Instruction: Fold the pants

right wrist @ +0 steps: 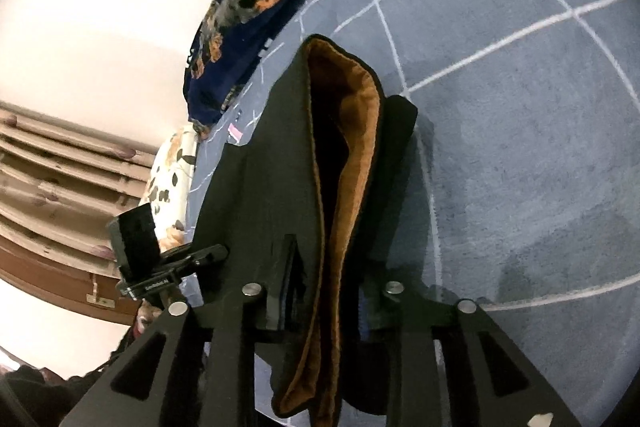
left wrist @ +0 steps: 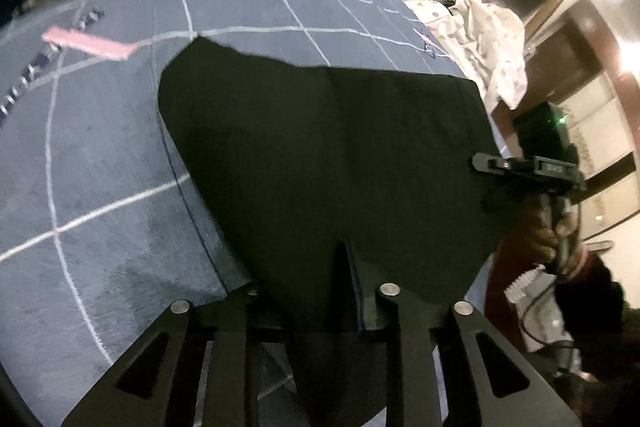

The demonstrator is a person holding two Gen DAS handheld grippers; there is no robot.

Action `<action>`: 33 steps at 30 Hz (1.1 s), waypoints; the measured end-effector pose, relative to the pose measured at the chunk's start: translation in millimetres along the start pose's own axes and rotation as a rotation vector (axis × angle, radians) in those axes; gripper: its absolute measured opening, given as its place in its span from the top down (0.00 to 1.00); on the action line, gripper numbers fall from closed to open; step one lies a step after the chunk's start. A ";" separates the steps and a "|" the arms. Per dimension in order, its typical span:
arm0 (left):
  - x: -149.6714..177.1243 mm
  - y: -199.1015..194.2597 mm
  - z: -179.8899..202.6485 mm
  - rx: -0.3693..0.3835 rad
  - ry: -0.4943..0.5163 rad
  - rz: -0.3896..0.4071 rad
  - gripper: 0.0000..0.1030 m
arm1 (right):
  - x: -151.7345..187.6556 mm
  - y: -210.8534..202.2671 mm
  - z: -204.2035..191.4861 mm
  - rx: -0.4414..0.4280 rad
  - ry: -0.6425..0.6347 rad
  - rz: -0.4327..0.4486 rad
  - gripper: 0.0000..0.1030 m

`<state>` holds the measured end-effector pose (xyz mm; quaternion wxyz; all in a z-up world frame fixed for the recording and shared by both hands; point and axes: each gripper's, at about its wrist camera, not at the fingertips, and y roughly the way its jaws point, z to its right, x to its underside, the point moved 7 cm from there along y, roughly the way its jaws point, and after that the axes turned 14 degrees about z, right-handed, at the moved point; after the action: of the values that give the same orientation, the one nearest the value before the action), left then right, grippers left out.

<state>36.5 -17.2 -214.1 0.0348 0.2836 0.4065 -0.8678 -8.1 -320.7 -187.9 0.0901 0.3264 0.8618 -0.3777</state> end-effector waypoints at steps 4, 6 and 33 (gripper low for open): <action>2.9 8.0 -2.5 0.062 -0.030 -0.034 0.73 | 1.9 4.4 5.8 -0.004 0.010 -0.014 0.71; 2.8 11.6 0.0 0.069 -0.012 -0.030 0.73 | 4.0 6.3 7.7 -0.008 0.017 -0.014 0.71; -45.0 -101.8 -57.4 -0.257 0.083 0.269 0.88 | -21.6 82.3 -129.2 -0.181 0.003 -0.009 0.81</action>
<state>71.1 84.6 -150.0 0.1696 0.3642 0.4734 -0.7839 72.2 -198.4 -137.8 0.1163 0.3137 0.8940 -0.2979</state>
